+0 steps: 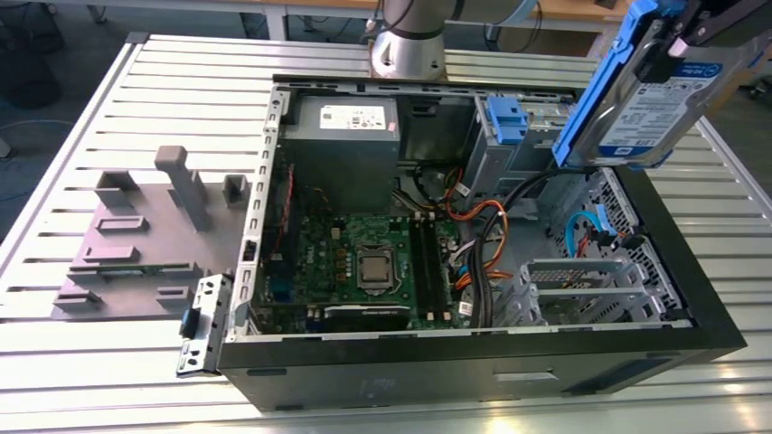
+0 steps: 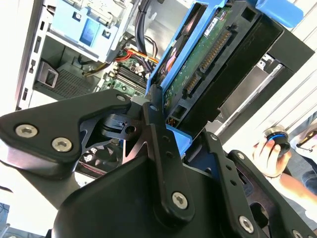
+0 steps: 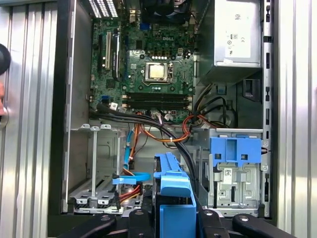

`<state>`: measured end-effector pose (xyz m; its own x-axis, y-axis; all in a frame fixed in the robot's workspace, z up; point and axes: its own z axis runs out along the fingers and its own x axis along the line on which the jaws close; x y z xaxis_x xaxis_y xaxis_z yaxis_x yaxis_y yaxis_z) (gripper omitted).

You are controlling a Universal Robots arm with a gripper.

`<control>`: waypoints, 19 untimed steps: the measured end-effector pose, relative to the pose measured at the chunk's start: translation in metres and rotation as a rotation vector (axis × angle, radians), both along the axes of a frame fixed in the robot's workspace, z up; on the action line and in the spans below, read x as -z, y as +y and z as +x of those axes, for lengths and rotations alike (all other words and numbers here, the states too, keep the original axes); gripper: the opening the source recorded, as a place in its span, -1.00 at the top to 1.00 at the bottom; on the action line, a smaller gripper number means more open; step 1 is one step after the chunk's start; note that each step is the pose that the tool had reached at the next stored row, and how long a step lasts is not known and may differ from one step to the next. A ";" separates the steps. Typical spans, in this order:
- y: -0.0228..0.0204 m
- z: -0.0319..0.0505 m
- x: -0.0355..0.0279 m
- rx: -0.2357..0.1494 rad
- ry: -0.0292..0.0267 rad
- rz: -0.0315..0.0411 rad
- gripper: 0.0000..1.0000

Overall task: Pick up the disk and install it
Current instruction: 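Pick up the disk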

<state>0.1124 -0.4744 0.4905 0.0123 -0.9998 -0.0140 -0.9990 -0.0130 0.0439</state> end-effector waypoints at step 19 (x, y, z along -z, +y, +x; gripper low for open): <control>-0.0186 0.0000 0.0003 0.000 0.0000 0.0000 0.27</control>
